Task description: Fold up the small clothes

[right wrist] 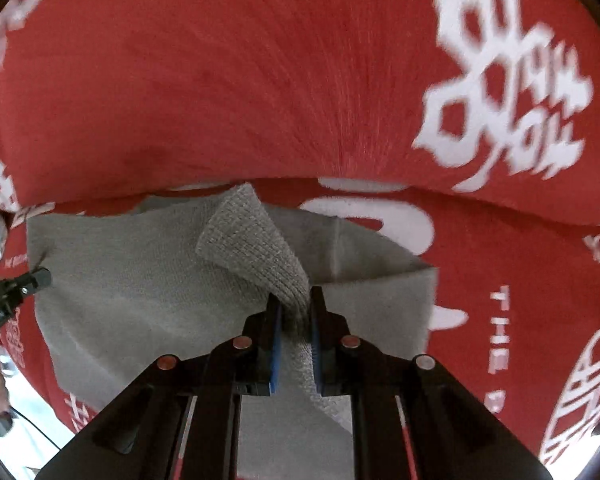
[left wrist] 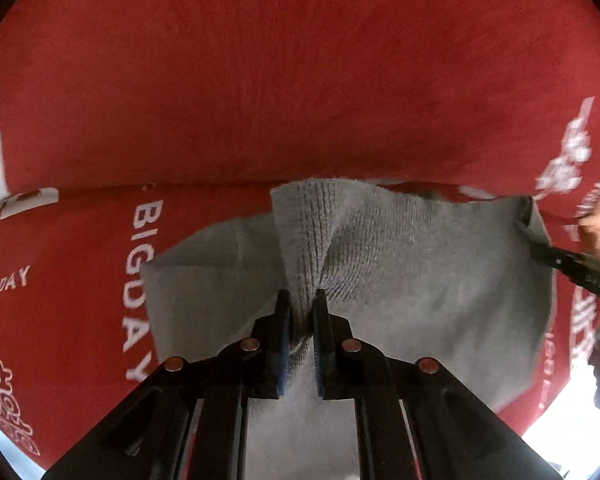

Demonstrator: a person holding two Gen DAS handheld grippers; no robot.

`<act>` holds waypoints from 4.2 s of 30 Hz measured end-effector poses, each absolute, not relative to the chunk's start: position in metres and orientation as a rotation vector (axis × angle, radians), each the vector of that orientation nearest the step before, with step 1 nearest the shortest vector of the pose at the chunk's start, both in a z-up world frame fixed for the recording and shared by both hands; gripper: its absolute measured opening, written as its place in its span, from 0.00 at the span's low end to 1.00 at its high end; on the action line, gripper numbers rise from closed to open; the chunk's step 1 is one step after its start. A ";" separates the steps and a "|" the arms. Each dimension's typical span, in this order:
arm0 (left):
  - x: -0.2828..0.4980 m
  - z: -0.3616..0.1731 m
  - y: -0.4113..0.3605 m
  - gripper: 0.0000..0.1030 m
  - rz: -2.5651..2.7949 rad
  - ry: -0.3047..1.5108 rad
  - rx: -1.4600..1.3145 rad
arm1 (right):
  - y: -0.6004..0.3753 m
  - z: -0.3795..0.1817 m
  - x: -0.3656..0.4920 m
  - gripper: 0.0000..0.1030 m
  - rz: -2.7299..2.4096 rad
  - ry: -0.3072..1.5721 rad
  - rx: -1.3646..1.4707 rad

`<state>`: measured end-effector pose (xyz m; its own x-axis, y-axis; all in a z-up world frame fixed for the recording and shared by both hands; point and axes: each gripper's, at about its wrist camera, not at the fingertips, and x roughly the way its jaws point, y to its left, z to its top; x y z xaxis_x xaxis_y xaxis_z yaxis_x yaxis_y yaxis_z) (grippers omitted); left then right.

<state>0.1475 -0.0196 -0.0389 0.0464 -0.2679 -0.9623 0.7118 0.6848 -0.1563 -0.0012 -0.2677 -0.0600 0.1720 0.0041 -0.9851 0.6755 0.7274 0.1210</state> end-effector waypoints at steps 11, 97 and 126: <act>0.194 -0.098 -0.023 0.74 -0.473 1.269 0.532 | -0.324 -0.130 -0.042 0.25 -0.756 1.250 0.971; 0.159 -0.111 0.036 0.08 -0.612 1.444 0.518 | -0.270 -0.110 -0.144 0.02 -0.757 1.217 1.137; 0.100 -0.089 0.027 0.08 -0.588 1.577 0.600 | -0.189 -0.079 -0.146 0.47 -0.647 1.320 1.222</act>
